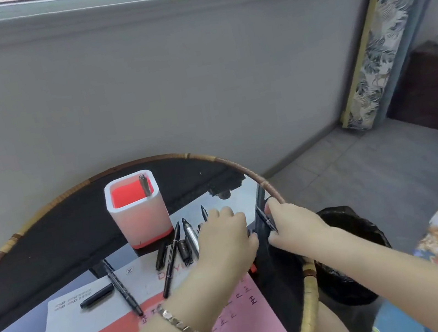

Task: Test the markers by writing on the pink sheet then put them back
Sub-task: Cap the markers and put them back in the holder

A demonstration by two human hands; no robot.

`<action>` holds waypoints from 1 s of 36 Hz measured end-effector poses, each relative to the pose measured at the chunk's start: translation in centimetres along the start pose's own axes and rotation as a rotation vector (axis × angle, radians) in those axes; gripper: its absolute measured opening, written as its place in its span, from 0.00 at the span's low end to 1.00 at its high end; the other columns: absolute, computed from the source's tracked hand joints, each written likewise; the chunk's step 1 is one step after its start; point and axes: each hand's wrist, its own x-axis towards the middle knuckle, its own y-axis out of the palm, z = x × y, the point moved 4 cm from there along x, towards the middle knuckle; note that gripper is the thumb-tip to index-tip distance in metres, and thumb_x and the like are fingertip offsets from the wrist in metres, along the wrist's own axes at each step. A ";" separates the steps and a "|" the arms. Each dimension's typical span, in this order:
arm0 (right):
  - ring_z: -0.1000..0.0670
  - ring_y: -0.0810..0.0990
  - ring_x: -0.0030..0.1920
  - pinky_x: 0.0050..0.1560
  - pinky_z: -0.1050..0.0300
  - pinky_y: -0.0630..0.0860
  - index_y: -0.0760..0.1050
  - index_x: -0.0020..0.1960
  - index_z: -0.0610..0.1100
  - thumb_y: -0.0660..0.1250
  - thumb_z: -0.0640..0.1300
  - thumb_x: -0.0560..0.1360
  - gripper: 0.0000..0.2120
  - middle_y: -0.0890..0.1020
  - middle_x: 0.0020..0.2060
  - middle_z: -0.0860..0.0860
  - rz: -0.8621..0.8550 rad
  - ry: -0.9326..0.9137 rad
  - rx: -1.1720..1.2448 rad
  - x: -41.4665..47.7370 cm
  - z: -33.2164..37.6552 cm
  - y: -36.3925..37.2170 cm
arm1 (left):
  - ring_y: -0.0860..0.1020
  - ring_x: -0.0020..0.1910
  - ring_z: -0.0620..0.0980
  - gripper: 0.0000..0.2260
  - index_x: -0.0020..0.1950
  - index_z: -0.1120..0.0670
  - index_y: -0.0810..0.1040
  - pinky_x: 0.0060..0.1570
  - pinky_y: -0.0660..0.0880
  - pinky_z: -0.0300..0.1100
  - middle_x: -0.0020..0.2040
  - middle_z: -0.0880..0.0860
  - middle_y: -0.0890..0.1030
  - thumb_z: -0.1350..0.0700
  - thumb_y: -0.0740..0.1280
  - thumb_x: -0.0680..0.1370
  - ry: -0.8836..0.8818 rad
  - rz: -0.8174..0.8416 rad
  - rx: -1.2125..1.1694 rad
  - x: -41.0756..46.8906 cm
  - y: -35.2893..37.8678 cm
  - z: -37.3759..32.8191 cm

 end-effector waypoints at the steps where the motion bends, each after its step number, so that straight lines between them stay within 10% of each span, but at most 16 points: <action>1: 0.42 0.78 0.46 0.40 0.51 0.73 0.64 0.55 0.42 0.61 0.41 0.71 0.14 0.77 0.48 0.45 -0.013 0.006 0.039 0.0 -0.1 0.1 | 0.67 0.57 0.53 0.14 0.56 0.55 0.75 0.51 0.65 0.43 0.55 0.52 0.74 0.48 0.59 0.77 0.002 0.012 0.037 0.2 0.3 -0.4; 11: 0.50 0.73 0.43 0.40 0.57 0.70 0.68 0.54 0.45 0.61 0.40 0.71 0.12 0.73 0.42 0.52 -0.180 0.013 0.420 -1.3 -2.9 -1.9 | 0.67 0.57 0.55 0.11 0.54 0.57 0.75 0.56 0.66 0.44 0.54 0.54 0.75 0.53 0.61 0.77 0.021 0.013 0.024 0.8 2.6 -1.9; 16: 0.57 0.71 0.40 0.36 0.67 0.65 0.69 0.49 0.48 0.62 0.39 0.72 0.08 0.71 0.39 0.56 -0.221 -0.026 0.466 -1.8 -3.6 -2.3 | 0.64 0.26 0.50 0.18 0.25 0.53 0.67 0.26 0.62 0.39 0.22 0.51 0.72 0.58 0.77 0.54 0.121 -0.070 -0.018 0.2 1.6 -3.0; 25: 0.54 0.73 0.34 0.35 0.69 0.70 0.73 0.44 0.52 0.67 0.45 0.72 0.04 0.77 0.35 0.50 -0.293 -0.246 0.563 -3.6 -0.7 -4.6 | 0.75 0.31 0.36 0.06 0.46 0.50 0.71 0.33 0.70 0.29 0.38 0.49 0.78 0.56 0.57 0.80 -0.151 -0.153 -0.950 -2.1 -2.6 1.6; 36: 0.54 0.78 0.36 0.35 0.64 0.76 0.75 0.41 0.57 0.67 0.44 0.70 0.08 0.80 0.33 0.54 -0.258 -0.485 0.573 -5.5 6.0 -5.0 | 0.75 0.33 0.32 0.06 0.46 0.47 0.76 0.34 0.70 0.24 0.38 0.43 0.79 0.58 0.63 0.78 -0.257 -0.290 -1.032 -8.3 -5.7 8.2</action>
